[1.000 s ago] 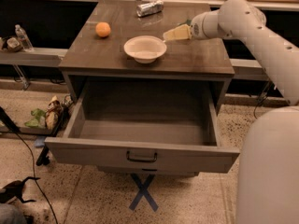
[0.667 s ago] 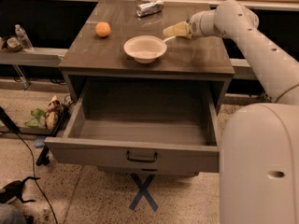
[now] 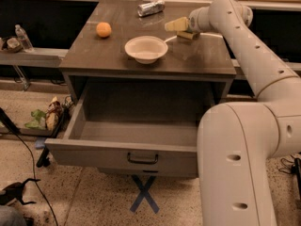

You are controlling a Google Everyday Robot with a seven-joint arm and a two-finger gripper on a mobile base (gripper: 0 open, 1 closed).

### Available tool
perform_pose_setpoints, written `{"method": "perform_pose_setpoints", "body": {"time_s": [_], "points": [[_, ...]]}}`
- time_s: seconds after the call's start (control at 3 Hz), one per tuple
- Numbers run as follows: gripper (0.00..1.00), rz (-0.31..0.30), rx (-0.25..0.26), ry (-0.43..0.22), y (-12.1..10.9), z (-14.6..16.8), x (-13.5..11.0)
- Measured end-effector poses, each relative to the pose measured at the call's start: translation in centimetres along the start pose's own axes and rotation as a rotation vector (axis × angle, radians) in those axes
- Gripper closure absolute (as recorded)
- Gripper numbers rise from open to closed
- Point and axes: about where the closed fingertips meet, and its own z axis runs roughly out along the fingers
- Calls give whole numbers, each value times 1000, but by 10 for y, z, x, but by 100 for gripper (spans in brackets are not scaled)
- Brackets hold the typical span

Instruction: Place sponge into top drawer

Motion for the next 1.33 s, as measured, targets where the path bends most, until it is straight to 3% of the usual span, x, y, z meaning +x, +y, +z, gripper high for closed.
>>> {"method": "perform_pose_setpoints", "body": {"time_s": [0.33, 1.0, 1.33], "points": [[22, 5, 28, 31, -7, 11, 14], [69, -7, 21, 45, -7, 18, 23], [98, -26, -29, 6, -17, -20, 5]]}}
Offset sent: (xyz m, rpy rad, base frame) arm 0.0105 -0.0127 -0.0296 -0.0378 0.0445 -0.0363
